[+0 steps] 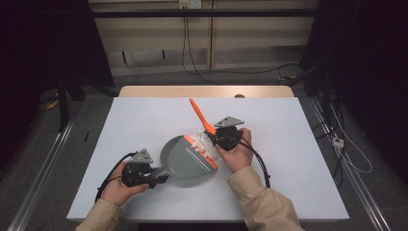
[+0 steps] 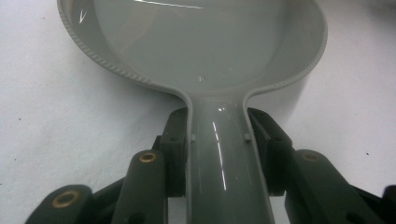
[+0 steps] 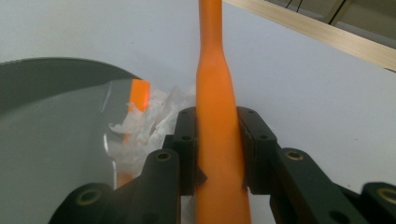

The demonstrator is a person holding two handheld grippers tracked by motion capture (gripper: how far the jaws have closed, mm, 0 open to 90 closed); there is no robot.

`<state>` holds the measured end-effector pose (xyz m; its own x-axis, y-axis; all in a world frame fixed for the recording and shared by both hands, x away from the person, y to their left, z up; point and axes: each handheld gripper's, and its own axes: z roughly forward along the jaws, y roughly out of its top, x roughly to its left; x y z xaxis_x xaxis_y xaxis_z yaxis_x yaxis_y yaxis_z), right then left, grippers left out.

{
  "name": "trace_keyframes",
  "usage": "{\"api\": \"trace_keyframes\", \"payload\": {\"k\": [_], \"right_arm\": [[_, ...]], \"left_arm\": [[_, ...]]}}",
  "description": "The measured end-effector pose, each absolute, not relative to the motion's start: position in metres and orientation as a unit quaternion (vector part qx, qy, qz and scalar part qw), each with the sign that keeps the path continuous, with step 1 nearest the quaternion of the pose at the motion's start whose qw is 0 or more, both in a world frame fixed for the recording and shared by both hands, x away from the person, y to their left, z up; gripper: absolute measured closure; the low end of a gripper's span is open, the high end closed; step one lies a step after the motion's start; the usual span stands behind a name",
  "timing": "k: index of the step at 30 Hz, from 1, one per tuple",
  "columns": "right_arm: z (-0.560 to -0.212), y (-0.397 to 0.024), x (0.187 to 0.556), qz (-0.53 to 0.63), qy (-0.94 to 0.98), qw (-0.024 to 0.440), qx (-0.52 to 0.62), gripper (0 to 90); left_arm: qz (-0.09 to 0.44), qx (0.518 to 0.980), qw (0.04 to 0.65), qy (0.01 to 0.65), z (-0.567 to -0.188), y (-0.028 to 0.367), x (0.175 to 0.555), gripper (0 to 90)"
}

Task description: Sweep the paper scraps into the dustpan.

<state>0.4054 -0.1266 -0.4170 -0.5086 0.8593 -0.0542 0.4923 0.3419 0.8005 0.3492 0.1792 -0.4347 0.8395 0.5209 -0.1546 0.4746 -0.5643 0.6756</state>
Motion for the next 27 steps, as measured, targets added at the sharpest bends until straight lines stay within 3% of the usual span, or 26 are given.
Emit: {"api": "trace_keyframes", "payload": {"k": [16,20,27], "right_arm": [[-0.413,-0.092,0.389,0.409,0.794,0.217,0.394,71.6],[-0.409,-0.091,0.387,0.445,0.785,0.167,0.398,71.6],[-0.402,-0.091,0.386,0.456,0.783,0.168,0.39,71.6]], "left_arm": [[0.036,0.883,0.37,0.287,-0.434,0.179,0.349,62.0],[0.036,0.883,0.37,0.287,-0.435,0.178,0.349,62.0],[0.03,0.883,0.371,0.285,-0.436,0.179,0.349,62.0]]}}
